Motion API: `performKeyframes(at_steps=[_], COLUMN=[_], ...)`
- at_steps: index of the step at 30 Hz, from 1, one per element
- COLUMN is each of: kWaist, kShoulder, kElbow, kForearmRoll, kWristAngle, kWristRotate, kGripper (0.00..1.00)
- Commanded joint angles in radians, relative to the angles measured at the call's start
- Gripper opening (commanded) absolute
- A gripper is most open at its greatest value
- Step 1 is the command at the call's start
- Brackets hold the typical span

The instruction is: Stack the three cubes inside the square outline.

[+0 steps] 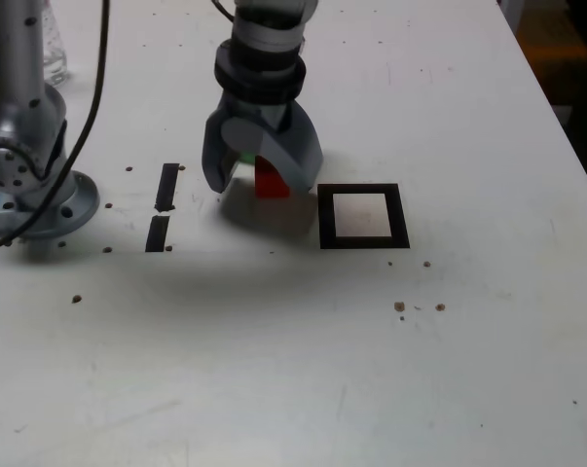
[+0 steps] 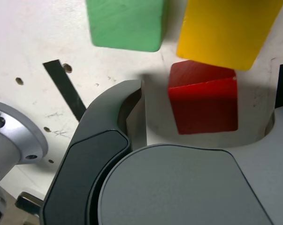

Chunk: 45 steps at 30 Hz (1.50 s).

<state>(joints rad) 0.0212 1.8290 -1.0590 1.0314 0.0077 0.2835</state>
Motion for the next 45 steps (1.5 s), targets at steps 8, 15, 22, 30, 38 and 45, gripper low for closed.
performKeyframes(at_steps=[8,15,22,30,38,45], kWaist=[-0.001,-0.001,-0.001,-0.001,-0.001,-0.001], kShoulder=[0.044,0.061,0.06,0.047,0.028,-0.014], kElbow=[-0.017,-0.016,-0.015,-0.004,0.008,0.018], kForearmRoll=[-0.008,-0.012,-0.022,-0.023,-0.004,0.036], kWristAngle=[0.002,0.0,-0.01,-0.015,-0.017,-0.021], kWristRotate=[-0.001,-0.013,-0.053,-0.053,-0.053,-0.06], kGripper=[0.92,0.77,0.33,0.22,0.22,0.22])
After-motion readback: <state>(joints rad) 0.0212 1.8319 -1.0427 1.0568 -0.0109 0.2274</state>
